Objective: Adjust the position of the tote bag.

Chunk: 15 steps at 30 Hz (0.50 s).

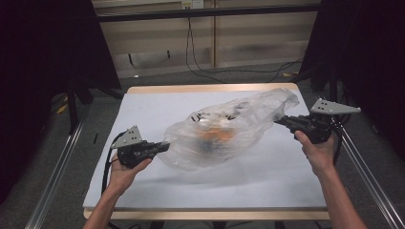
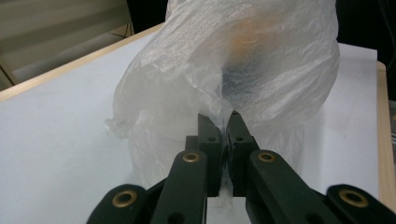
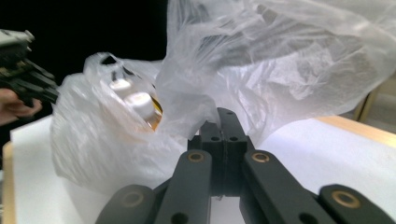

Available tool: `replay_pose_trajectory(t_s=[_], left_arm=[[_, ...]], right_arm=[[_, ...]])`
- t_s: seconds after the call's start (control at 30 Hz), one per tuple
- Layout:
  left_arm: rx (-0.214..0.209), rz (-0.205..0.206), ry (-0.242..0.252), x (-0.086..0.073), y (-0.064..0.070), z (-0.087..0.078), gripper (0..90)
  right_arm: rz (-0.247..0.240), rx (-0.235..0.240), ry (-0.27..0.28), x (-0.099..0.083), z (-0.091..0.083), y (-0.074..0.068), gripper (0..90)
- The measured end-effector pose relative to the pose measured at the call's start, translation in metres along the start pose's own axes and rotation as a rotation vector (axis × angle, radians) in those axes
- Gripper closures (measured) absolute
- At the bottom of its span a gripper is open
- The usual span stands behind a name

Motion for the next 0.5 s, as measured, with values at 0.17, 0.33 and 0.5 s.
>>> replay_pose_trajectory(t_s=[0.17,0.33,0.5], left_arm=[[-0.01,-0.004,-0.018,-0.005,0.001,0.004,88.0],[0.003,-0.008,-0.06,-0.015,-0.002,0.007,88.0],[-0.006,0.002,-0.107,-0.019,0.001,0.015,88.0]], right_arm=[[0.014,-0.002,-0.018,-0.01,0.001,0.004,90.0],[0.018,-0.015,-0.043,-0.017,0.002,0.007,90.0],[0.014,-0.021,-0.098,-0.03,0.013,0.008,90.0]])
Point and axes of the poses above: each handheld gripper's, and its own axes: z roughly forward along the jaws, x roughly out of its top, y roughly to its right, the point moved 4 cm from there along z, roughly forward along the jaws, and after that the axes turned 12 degrees about -x, right-handed, at the moved point
